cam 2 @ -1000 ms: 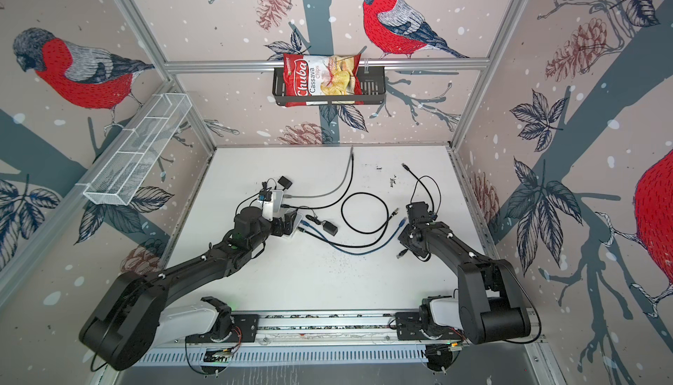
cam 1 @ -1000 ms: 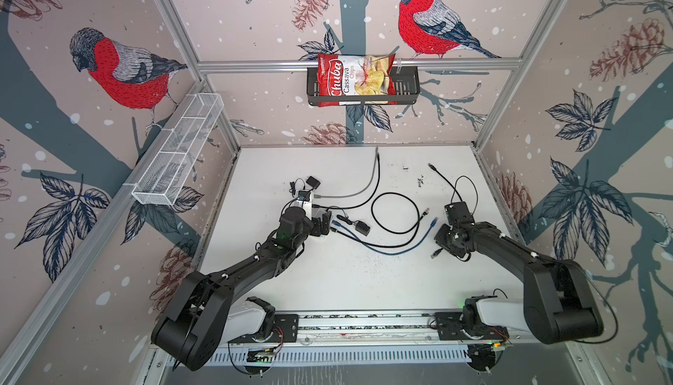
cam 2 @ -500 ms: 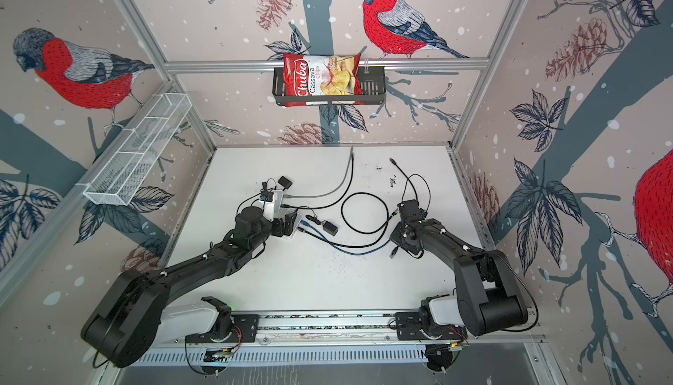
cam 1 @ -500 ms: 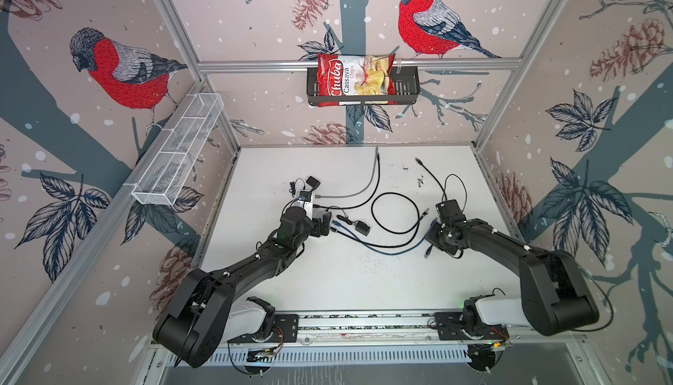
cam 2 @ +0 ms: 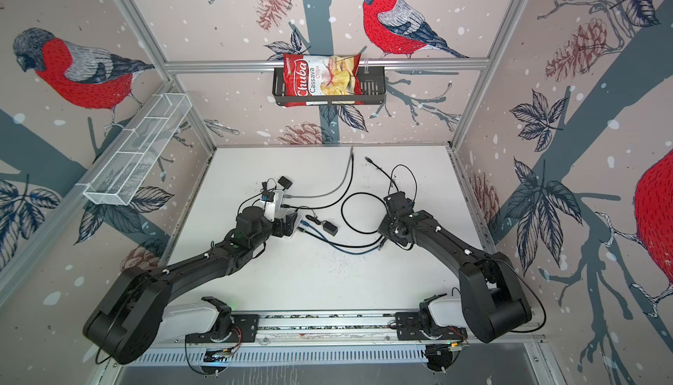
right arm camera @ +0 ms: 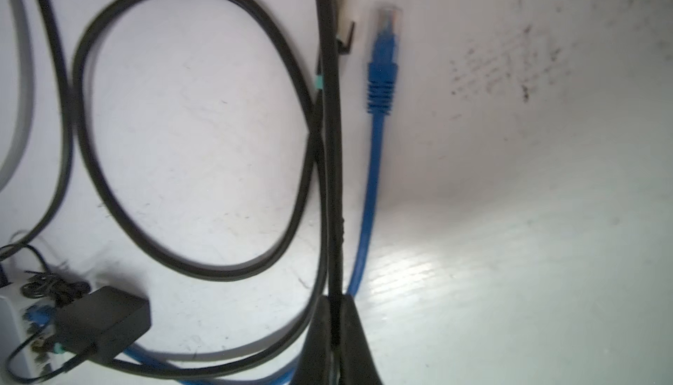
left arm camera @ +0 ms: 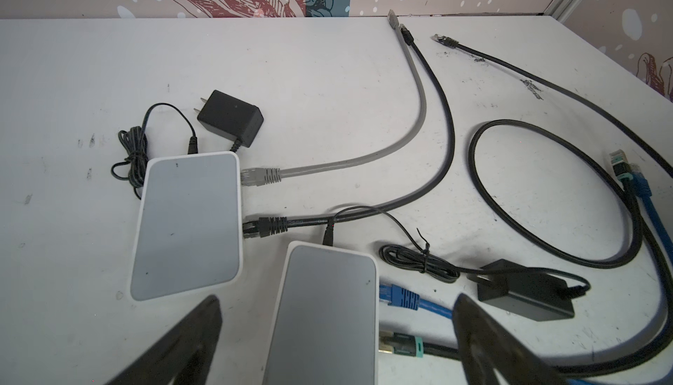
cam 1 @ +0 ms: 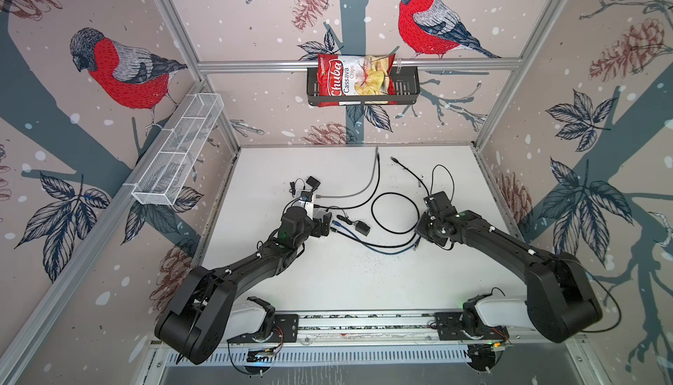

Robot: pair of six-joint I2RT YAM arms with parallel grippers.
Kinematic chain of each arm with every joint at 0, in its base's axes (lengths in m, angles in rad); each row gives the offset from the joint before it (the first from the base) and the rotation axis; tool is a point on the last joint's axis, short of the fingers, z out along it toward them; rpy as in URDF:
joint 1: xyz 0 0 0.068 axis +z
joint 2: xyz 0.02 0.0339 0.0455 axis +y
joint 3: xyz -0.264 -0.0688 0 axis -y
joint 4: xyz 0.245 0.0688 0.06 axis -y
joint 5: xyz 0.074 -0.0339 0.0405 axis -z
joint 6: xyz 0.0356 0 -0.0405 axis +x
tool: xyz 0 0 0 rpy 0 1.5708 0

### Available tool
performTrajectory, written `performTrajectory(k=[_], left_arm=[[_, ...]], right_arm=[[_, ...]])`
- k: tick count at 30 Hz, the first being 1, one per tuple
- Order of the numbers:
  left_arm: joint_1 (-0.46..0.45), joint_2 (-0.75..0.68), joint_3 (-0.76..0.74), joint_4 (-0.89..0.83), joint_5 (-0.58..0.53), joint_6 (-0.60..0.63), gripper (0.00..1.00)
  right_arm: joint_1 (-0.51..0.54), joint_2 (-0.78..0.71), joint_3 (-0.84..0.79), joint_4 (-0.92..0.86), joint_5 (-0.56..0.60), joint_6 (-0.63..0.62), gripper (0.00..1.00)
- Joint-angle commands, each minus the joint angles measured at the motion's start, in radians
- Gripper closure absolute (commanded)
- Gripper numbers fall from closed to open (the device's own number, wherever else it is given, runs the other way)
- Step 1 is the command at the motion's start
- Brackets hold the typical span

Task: Insert the plug into the switch port

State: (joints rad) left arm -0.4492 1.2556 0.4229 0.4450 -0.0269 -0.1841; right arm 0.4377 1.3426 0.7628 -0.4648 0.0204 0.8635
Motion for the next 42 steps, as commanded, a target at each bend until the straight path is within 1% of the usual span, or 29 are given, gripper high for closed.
performTrajectory(k=[1, 9, 16, 19, 22, 23, 25, 28, 30, 32, 35, 39, 42], left_arm=[[0.001, 0.0, 0.01, 0.034, 0.003, 0.009, 0.03], [0.001, -0.019, -0.001, 0.017, -0.013, 0.006, 0.03], [0.0, -0.038, -0.002, -0.014, -0.031, 0.009, 0.03], [0.0, -0.044, -0.007, -0.018, -0.034, 0.005, 0.03], [0.0, -0.048, -0.011, -0.017, -0.035, 0.002, 0.03], [0.0, -0.048, -0.013, -0.017, -0.035, 0.001, 0.03], [0.0, -0.05, -0.014, -0.018, -0.034, 0.0, 0.03], [0.0, -0.053, -0.016, -0.021, -0.034, -0.002, 0.03], [0.001, -0.056, -0.016, -0.024, -0.036, -0.003, 0.03], [0.0, -0.056, -0.018, -0.026, -0.038, -0.006, 0.03], [0.0, -0.059, -0.019, -0.032, -0.038, -0.008, 0.03], [0.0, -0.067, -0.022, -0.038, -0.038, -0.012, 0.03], [0.0, -0.077, -0.028, -0.037, -0.021, -0.007, 0.03]], right_arm=[[0.032, 0.018, 0.037, 0.019, 0.028, 0.023, 1.0], [0.138, 0.173, 0.107, 0.088, 0.027, 0.027, 0.99], [0.179, 0.247, 0.145, 0.135, -0.008, 0.007, 0.98], [0.189, 0.278, 0.16, 0.146, -0.034, -0.018, 0.93], [0.19, 0.308, 0.188, 0.133, -0.043, -0.058, 0.86], [0.19, 0.316, 0.2, 0.128, -0.044, -0.075, 0.81], [0.188, 0.329, 0.225, 0.116, -0.047, -0.11, 0.66], [0.186, 0.336, 0.271, 0.102, -0.042, -0.189, 0.52], [0.177, 0.332, 0.303, 0.099, -0.042, -0.261, 0.48], [0.17, 0.317, 0.336, 0.111, -0.044, -0.379, 0.47], [0.161, 0.305, 0.398, 0.117, -0.005, -0.53, 0.47], [0.157, 0.304, 0.466, 0.129, 0.019, -0.675, 0.47], [0.166, 0.279, 0.464, 0.177, 0.026, -0.811, 0.48]])
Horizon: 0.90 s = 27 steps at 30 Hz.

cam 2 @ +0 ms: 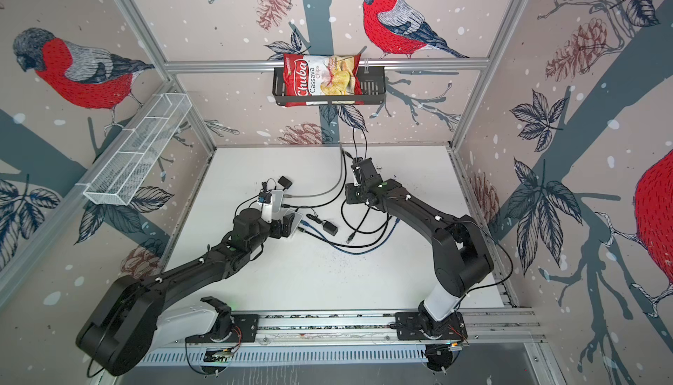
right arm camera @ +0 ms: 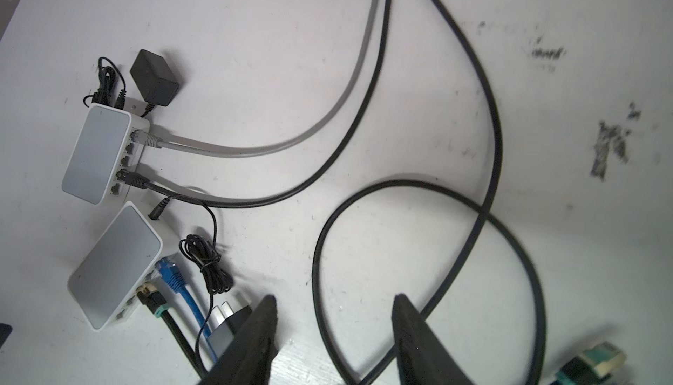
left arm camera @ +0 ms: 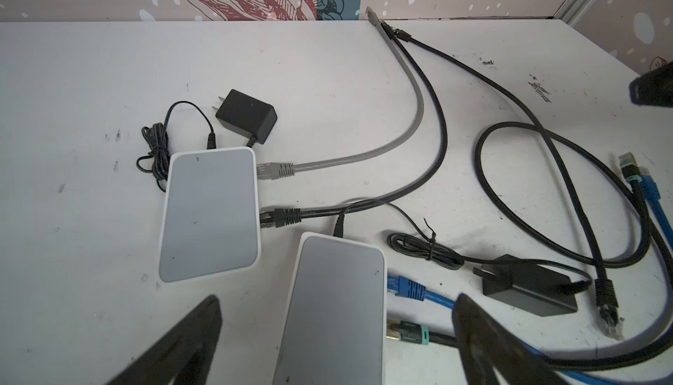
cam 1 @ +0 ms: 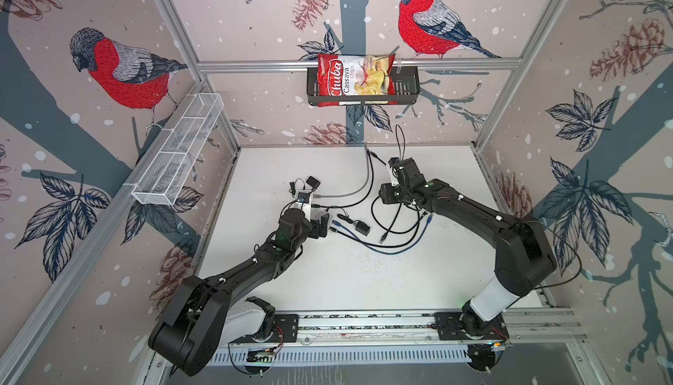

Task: Insert the plug into the switch port

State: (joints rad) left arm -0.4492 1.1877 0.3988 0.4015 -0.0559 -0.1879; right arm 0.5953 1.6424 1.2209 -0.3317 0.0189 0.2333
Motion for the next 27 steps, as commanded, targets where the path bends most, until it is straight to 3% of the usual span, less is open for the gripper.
performTrajectory(k=[1, 6, 15, 21, 27], left_arm=[[0.0, -0.012, -0.007, 0.009, 0.02, 0.001, 0.03], [-0.039, -0.027, -0.001, -0.007, 0.037, 0.035, 0.05], [-0.253, 0.009, 0.108, -0.129, -0.087, 0.056, 0.09], [-0.397, 0.117, 0.208, -0.184, -0.116, 0.039, 0.12], [-0.494, 0.288, 0.349, -0.227, -0.087, 0.014, 0.14]], right_arm=[[0.014, -0.036, -0.006, 0.067, 0.039, -0.225, 0.48], [0.009, -0.079, -0.055, 0.143, 0.13, -0.299, 0.48], [-0.092, -0.041, -0.063, 0.158, 0.225, -0.1, 0.47], [-0.173, -0.017, -0.064, 0.134, 0.228, 0.011, 0.47], [-0.2, -0.029, -0.106, 0.18, 0.224, 0.001, 0.47]])
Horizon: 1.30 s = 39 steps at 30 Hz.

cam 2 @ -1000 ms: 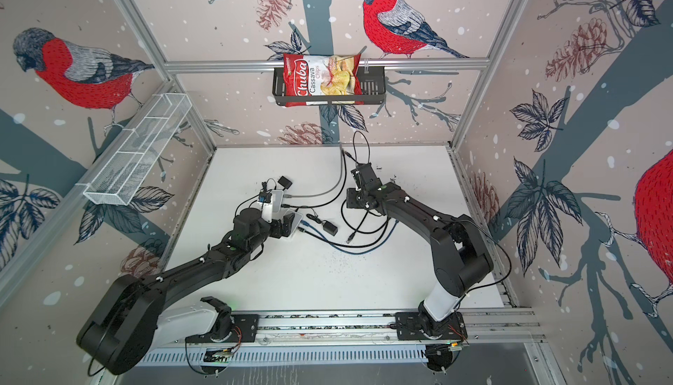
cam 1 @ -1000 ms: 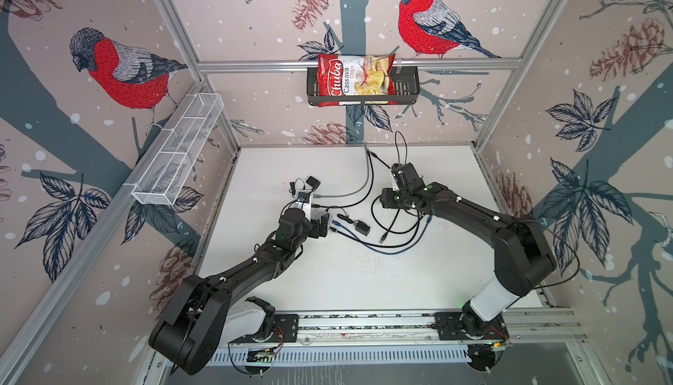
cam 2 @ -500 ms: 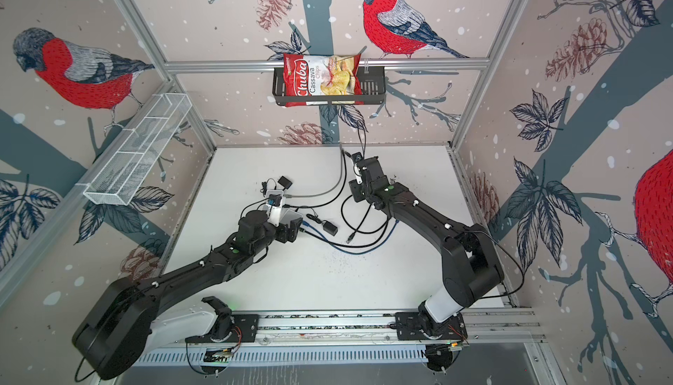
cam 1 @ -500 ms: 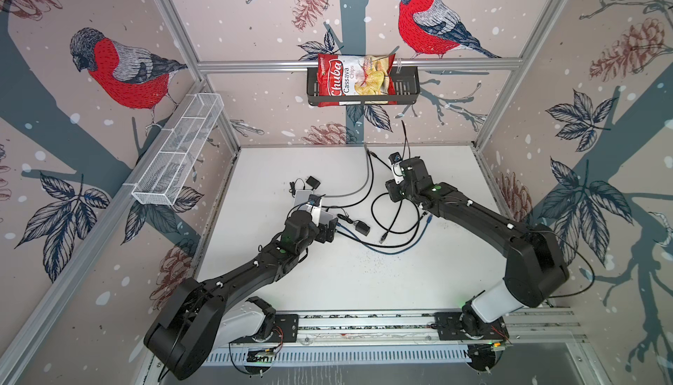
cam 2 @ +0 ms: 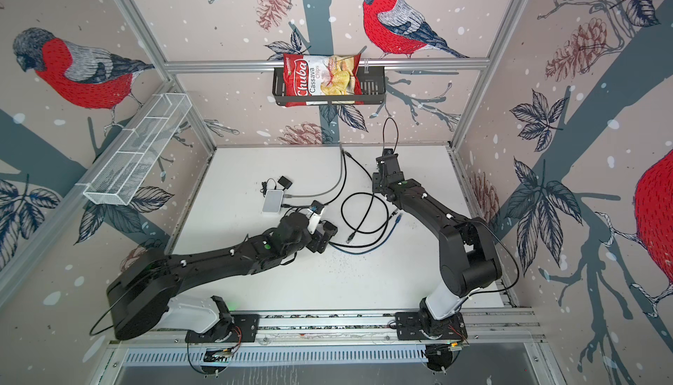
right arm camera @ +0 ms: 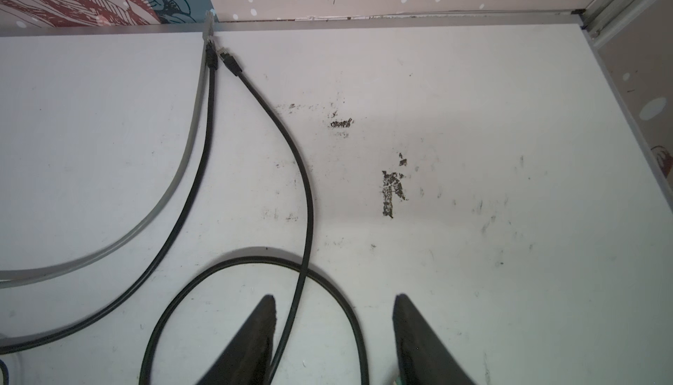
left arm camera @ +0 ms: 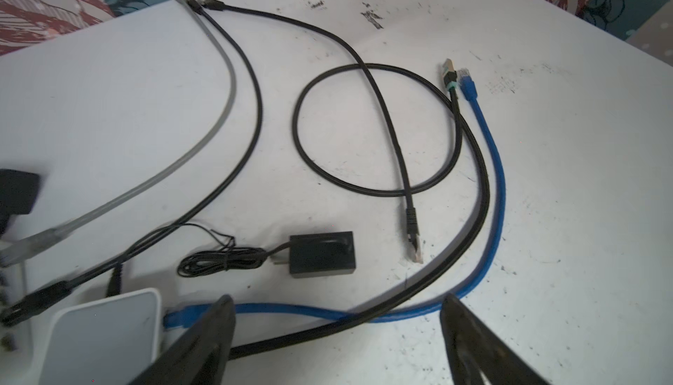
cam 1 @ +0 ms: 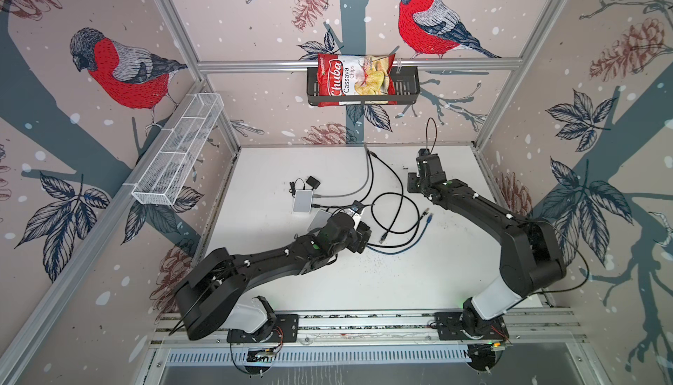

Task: Insert the plug into the switch port

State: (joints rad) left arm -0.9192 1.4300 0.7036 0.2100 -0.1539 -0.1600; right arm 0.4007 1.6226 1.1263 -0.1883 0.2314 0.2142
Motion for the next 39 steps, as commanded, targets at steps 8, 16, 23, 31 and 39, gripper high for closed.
performTrajectory(k=[8, 16, 23, 31, 39], left_arm=[[-0.066, 0.245, 0.221, -0.114, 0.031, -0.044, 0.18], [-0.067, 0.407, 0.373, -0.194, 0.047, -0.075, 0.25], [-0.068, 0.5, 0.456, -0.288, 0.024, -0.095, 0.32], [-0.072, 0.545, 0.482, -0.31, 0.035, -0.091, 0.43], [-0.072, 0.595, 0.528, -0.34, 0.047, -0.08, 0.58]], right_arm=[[-0.05, -0.02, -0.069, 0.069, -0.028, 0.015, 0.47], [-0.098, -0.049, -0.139, 0.114, -0.076, 0.022, 0.47], [-0.124, -0.051, -0.17, 0.126, -0.104, 0.02, 0.47], [-0.137, -0.03, -0.168, 0.133, -0.141, 0.023, 0.47], [-0.139, -0.013, -0.161, 0.136, -0.159, 0.03, 0.48]])
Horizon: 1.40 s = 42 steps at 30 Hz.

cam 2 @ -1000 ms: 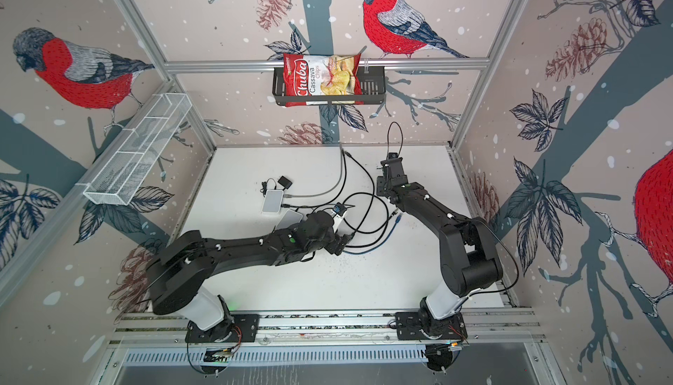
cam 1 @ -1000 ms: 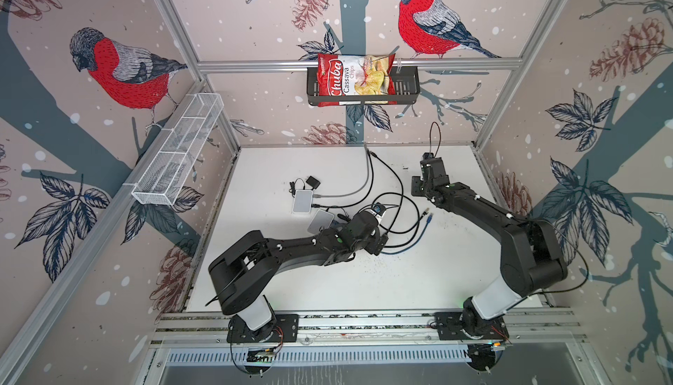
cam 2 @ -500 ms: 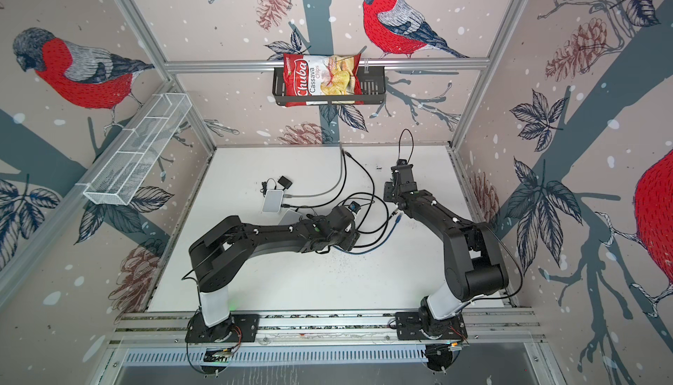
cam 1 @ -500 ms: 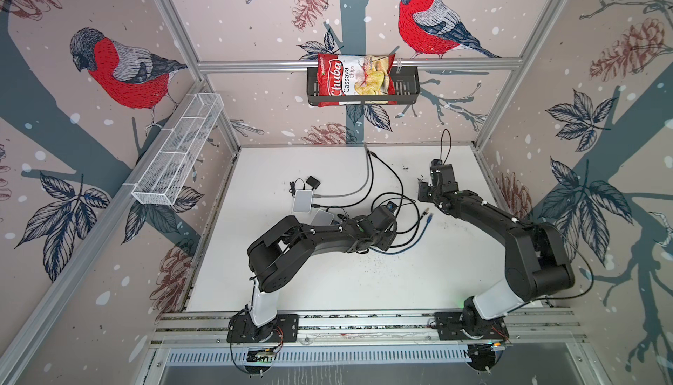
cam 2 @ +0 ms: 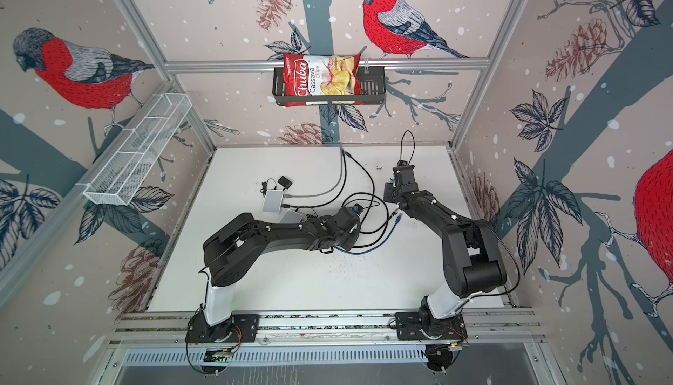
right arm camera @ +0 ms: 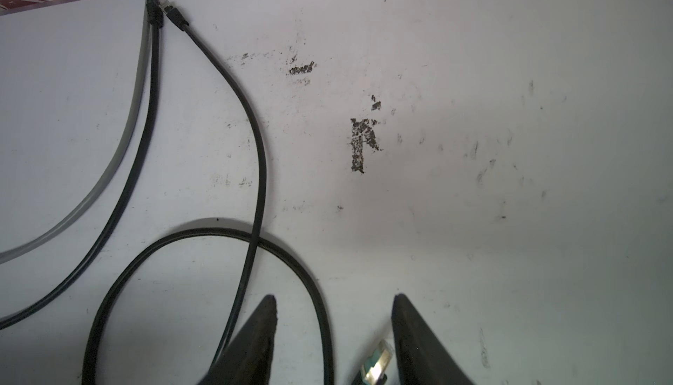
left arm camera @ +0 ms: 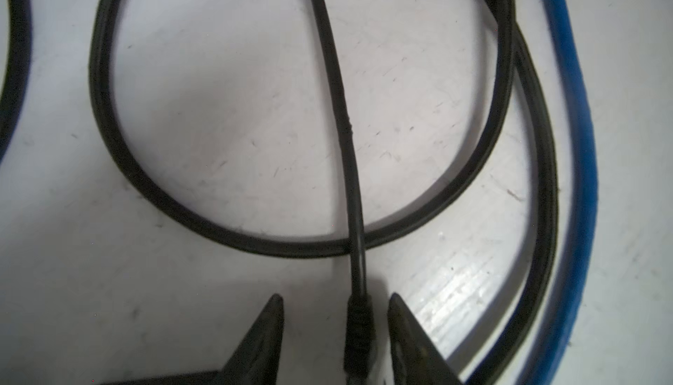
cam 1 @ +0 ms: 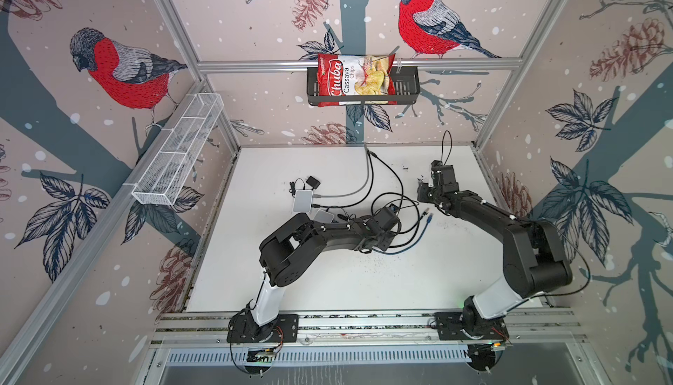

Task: Insert the plug into the switch port

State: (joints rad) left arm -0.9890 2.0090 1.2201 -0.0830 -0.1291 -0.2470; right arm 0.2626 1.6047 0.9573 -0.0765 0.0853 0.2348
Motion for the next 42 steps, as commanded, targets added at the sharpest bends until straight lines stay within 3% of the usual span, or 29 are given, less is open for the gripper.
performTrajectory(k=[1, 5, 10, 18, 25, 31, 34, 37, 42], left_arm=[[-0.002, 0.021, 0.015, -0.054, 0.023, 0.008, 0.6], [-0.002, 0.036, 0.032, -0.083, 0.035, 0.022, 0.7], [-0.002, 0.029, 0.036, -0.087, 0.046, 0.037, 0.98], [0.0, -0.002, 0.051, -0.062, 0.061, 0.074, 1.0], [0.023, -0.113, 0.011, -0.006, 0.093, 0.116, 1.0], [0.091, -0.214, -0.084, 0.019, 0.261, 0.143, 1.0], [0.127, -0.264, -0.147, 0.021, 0.335, 0.147, 1.0], [0.145, -0.326, -0.206, 0.005, 0.341, 0.16, 1.0], [0.166, -0.426, -0.303, -0.016, 0.348, 0.2, 1.0]], right_arm=[[0.0, 0.006, 0.008, 0.024, -0.015, 0.009, 0.48], [0.0, 0.011, 0.008, 0.023, -0.019, 0.008, 0.48], [0.0, 0.012, 0.012, 0.021, -0.019, 0.01, 0.48], [0.0, 0.002, 0.013, 0.037, -0.025, -0.008, 0.48], [-0.002, -0.072, -0.04, 0.162, -0.076, -0.043, 0.48], [-0.003, -0.158, -0.134, 0.357, -0.144, -0.098, 0.49], [0.002, -0.205, -0.203, 0.478, -0.218, -0.157, 0.49], [0.023, -0.251, -0.284, 0.593, -0.268, -0.245, 0.5], [0.084, -0.287, -0.317, 0.568, -0.294, -0.46, 0.49]])
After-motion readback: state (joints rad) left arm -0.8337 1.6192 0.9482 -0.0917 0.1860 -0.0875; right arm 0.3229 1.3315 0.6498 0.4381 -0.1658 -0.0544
